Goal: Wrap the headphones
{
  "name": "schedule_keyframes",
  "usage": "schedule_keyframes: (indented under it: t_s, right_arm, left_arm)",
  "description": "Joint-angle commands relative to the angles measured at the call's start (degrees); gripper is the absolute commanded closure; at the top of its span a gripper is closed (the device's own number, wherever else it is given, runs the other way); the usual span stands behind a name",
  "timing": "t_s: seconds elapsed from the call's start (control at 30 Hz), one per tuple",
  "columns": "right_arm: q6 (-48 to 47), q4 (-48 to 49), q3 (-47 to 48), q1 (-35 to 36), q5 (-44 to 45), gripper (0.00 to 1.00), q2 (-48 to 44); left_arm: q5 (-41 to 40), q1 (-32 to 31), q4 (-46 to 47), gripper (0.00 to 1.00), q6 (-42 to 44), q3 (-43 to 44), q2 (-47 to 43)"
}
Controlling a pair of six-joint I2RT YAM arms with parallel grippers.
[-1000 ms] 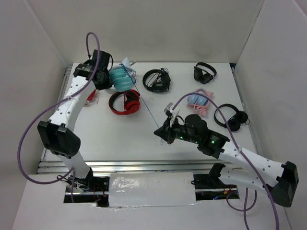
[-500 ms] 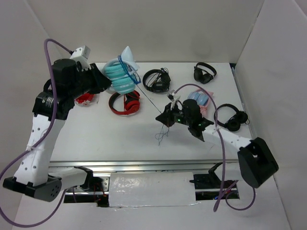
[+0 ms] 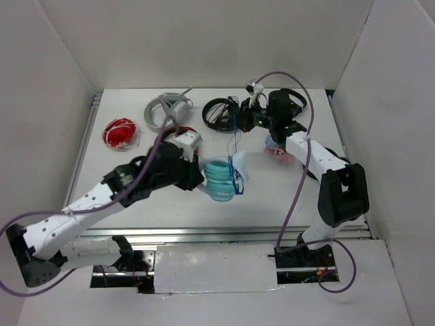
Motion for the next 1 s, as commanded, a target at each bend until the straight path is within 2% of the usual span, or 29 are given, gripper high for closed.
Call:
schedule_keyframes:
  t_s: [0.0,0.1,0.23,0.3,0.4,0.5,0.63,0.73,0.83,0.97]
  right_arm:
    - [-8.0,-7.2,7.0,-2.1,0.8,1.0,-0.5]
    - [-11.9,-10.8,8.9,-2.6,0.5,1.0,-4.1]
    - [-17.5,-15.8,7.6,-1.4,1.6,1.0,-11.7]
    - [-19.1,-16.0,4.6,1.2,5.3,1.0,-17.6]
    - [-19.3,-16.3,-0.2,4.6,11.3,1.0,-25.8]
    - [-17.3,-15.6,-4.8,10.5,16.0,1.0,-33.1]
    - [-10.1,-16.5,-10.6,16.7,20.1,1.0,-39.9]
    - [-6.9,-16.7,-13.8,20.6,23.1,1.0,-43.2]
    - [-2.5,-15.7,-17.7,26.2,31.6,1.0,-45.3]
    - [1.8,-13.3,-22.5,32.9,37.3,1.0,-46.0]
  left_arm:
    - [-10.9,-11.6,1.4,1.0,1.6,1.2,3.2]
    - [-19.5,-14.8,-4.2,1.0,-0.7,2.2,8.7]
    - [-27.1,-14.5,-8.1,1.0,-4.2,3.0,14.5]
    - [-32.5,-12.8,-12.6,1.0,-6.3,6.1,18.9]
    - [-34.7,-8.1,-14.8,1.0,-9.5,9.0,23.2]
    - [-36.3,-1.7,-15.5,1.0,-13.1,11.0,25.4]
    - [-42.1,7.0,-23.2,1.0,-18.0,21.1,31.4]
    - [-45.8,10.2,-27.6,1.0,-20.5,29.3,34.3]
    - [-47.9,13.3,-31.6,1.0,-21.5,36.6,36.7]
    - [-45.9,15.6,-28.1,1.0,-18.7,42.5,35.6]
